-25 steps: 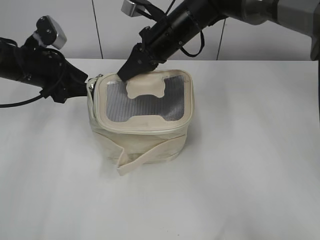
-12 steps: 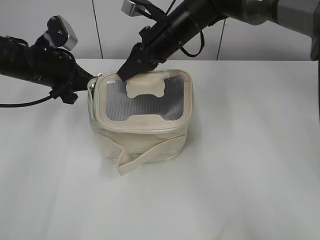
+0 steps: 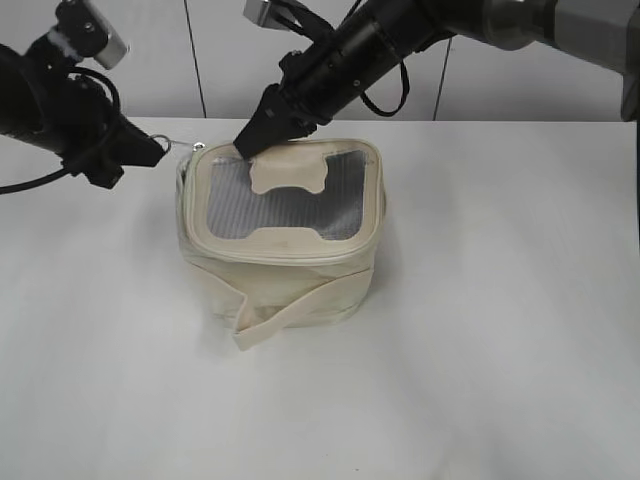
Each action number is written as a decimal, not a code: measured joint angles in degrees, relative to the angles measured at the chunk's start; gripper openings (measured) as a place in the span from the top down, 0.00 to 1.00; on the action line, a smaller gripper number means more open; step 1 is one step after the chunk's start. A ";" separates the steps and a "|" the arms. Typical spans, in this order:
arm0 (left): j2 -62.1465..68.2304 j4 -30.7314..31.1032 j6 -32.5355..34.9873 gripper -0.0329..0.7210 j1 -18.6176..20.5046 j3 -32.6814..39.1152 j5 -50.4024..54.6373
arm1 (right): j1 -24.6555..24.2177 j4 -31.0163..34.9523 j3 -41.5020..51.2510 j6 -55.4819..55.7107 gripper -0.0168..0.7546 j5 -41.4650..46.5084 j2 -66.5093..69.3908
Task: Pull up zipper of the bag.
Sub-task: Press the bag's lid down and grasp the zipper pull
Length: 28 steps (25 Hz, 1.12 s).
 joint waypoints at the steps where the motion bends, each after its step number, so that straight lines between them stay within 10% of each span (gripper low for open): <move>1: -1.26 1.48 -1.64 0.97 0.00 1.19 0.00 | 0.00 0.00 0.00 0.86 0.92 -0.14 0.00; 14: -21.04 -0.18 -8.42 0.97 -1.34 21.78 1.40 | 0.10 1.48 0.11 6.30 0.92 -1.11 0.00; 28: -26.89 -1.70 -14.07 0.97 -18.82 29.79 -3.45 | 0.57 1.73 0.42 12.45 0.92 -0.55 0.00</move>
